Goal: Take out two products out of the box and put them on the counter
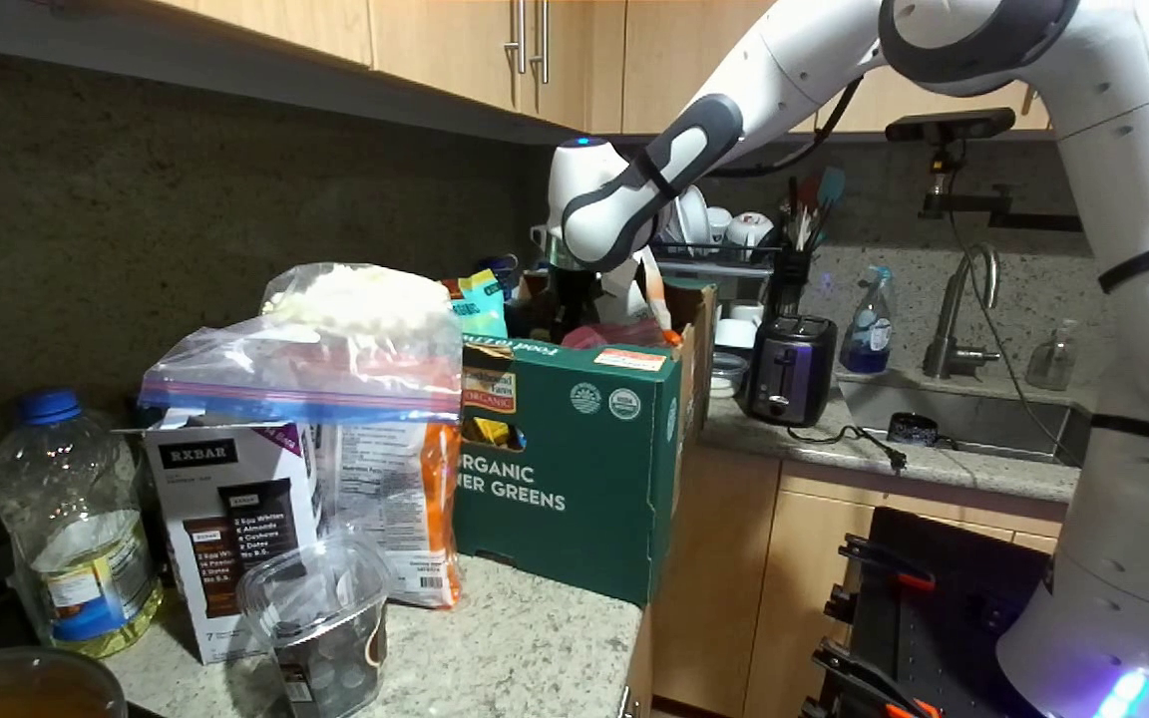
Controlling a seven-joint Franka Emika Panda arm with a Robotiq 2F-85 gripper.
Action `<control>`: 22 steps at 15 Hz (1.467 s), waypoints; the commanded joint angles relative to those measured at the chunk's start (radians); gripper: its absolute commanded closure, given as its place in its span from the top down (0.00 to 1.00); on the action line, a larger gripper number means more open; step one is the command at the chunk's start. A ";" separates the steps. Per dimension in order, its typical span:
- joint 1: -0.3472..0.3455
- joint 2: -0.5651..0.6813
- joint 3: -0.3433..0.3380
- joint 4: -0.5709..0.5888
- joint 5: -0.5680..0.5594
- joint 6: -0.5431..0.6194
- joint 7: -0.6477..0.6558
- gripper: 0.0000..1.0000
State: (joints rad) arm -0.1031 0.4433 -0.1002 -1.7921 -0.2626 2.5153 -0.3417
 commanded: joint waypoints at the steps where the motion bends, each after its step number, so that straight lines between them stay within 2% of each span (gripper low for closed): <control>1: 0.043 -0.003 -0.066 0.020 -0.118 0.036 0.143 0.27; 4: 0.070 -0.007 -0.105 0.029 -0.213 0.021 0.235 0.03; 5: 0.073 -0.013 -0.107 0.026 -0.228 0.016 0.249 0.00; 11: 0.074 -0.087 -0.053 -0.032 -0.204 -0.013 0.185 0.01; 18: 0.076 -0.266 0.015 -0.143 -0.197 -0.085 0.053 0.01; 22: 0.056 -0.369 0.067 -0.193 -0.084 -0.143 -0.149 0.01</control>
State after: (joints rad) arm -0.0318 0.1861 -0.0671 -1.9167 -0.4109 2.4270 -0.3633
